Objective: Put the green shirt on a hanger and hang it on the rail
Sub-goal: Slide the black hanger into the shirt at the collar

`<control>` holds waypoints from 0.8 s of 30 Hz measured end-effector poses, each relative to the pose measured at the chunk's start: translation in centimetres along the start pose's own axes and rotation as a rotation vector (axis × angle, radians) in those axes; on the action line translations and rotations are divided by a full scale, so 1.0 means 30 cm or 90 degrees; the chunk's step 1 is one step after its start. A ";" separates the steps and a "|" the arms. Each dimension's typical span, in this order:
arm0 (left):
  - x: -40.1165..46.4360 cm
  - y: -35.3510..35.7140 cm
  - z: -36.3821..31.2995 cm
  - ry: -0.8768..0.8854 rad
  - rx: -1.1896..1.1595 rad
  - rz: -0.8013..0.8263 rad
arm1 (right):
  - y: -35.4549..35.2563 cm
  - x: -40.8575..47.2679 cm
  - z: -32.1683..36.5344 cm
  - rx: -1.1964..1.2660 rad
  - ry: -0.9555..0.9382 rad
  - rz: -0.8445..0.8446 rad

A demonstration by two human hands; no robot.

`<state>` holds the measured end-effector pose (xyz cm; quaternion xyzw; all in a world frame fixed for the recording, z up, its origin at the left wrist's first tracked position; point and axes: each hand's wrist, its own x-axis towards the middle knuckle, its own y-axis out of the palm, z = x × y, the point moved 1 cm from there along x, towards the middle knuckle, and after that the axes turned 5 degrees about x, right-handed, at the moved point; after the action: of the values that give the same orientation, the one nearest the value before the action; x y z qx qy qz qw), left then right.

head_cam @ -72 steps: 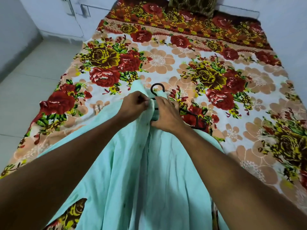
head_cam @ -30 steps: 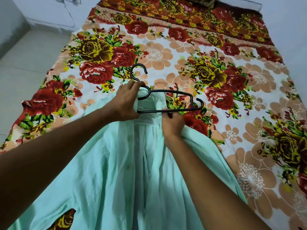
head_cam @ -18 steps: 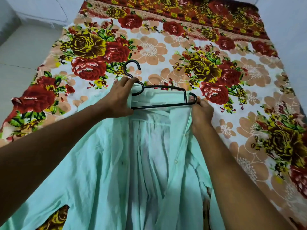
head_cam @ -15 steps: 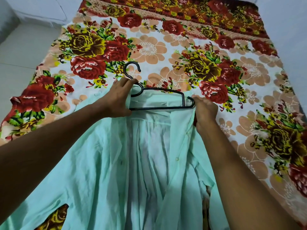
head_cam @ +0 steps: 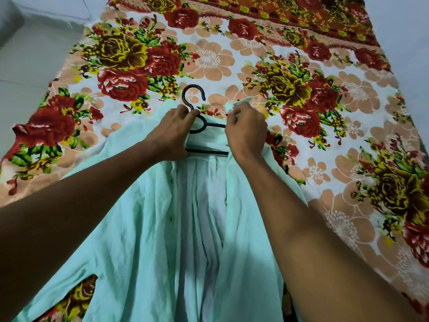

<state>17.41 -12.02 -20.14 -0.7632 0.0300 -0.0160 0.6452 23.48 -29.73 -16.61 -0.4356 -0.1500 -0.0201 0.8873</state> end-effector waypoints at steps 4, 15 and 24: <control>-0.012 -0.028 0.024 -0.065 0.068 -0.005 | -0.033 0.007 -0.039 -0.149 -0.023 -0.027; 0.026 -0.001 -0.024 -0.023 0.030 0.011 | 0.054 -0.049 0.083 0.268 0.064 0.289; -0.246 0.028 -0.053 -0.105 -0.117 -0.111 | 0.032 -0.251 -0.014 0.136 -0.057 0.301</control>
<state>9.92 -13.24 -20.58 -0.8176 -0.0882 -0.0067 0.5689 16.55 -30.19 -19.73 -0.3631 -0.0843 0.2228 0.9008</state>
